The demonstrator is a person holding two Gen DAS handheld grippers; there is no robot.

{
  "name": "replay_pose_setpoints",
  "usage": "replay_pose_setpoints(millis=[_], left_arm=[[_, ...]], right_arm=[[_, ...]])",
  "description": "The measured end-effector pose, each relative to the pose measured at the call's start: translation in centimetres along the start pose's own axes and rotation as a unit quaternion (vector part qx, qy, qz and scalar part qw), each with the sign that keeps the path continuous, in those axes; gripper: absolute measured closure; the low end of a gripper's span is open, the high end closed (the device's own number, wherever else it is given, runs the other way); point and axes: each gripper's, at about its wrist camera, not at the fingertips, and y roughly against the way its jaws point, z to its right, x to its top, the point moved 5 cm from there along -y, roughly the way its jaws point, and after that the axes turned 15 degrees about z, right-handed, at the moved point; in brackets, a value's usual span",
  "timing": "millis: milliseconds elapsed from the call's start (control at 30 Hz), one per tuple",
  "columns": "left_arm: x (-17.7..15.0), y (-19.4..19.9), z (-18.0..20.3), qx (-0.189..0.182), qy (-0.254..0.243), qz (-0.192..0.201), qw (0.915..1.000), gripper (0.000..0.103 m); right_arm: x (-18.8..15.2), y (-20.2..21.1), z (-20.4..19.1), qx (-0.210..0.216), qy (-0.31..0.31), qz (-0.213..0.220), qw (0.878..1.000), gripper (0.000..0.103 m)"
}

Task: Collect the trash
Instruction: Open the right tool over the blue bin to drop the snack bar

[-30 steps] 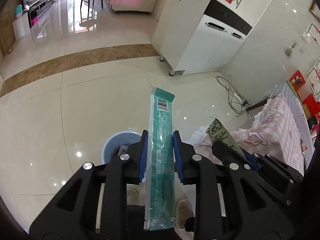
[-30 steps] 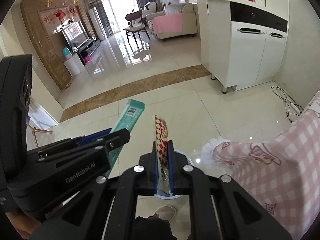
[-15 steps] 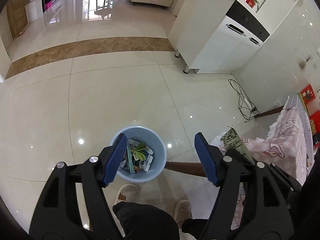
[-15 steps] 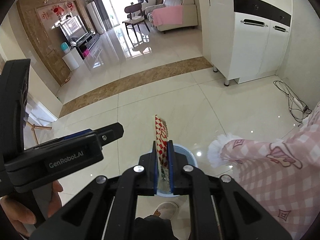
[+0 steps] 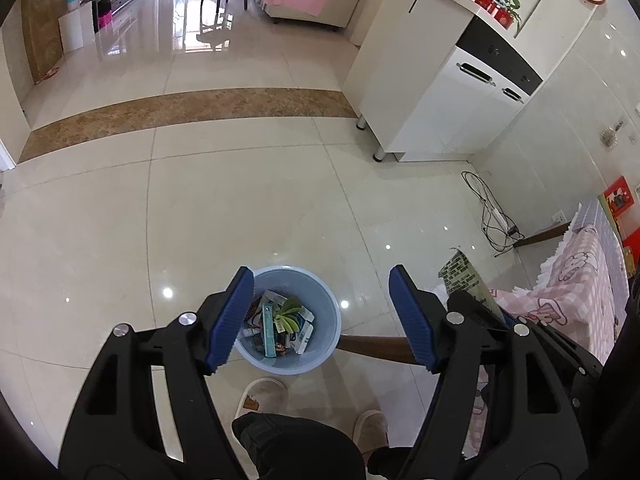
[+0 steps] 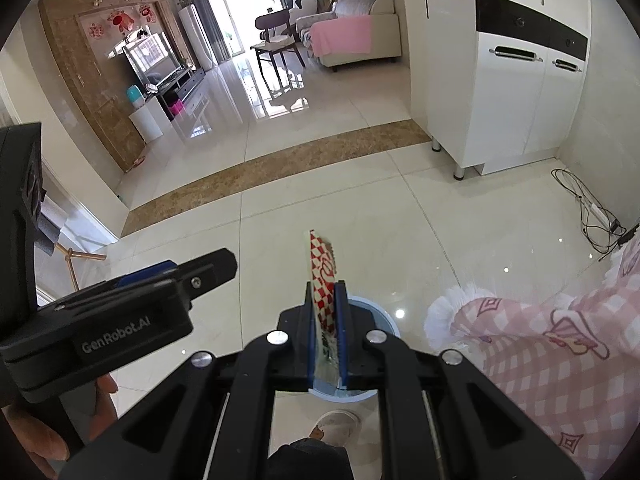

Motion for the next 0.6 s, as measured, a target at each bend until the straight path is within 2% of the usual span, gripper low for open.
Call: replay_pose_setpoints(millis=[200, 300, 600], left_arm=[[0.9, 0.4, -1.2, 0.018, 0.010, 0.015, 0.9997, 0.034], [1.3, 0.6, -1.6, 0.022, 0.009, 0.020, 0.9995, 0.034], [1.6, 1.5, -0.8, 0.013, 0.001, 0.024, 0.9996, 0.034]], right_arm=[[1.5, 0.0, -0.6, -0.004, 0.003, 0.021, 1.000, 0.091], [2.3, 0.0, -0.9, -0.011, 0.005, 0.032, 0.999, 0.069], [2.8, 2.2, -0.1, -0.030, 0.006, 0.051, 0.998, 0.056]])
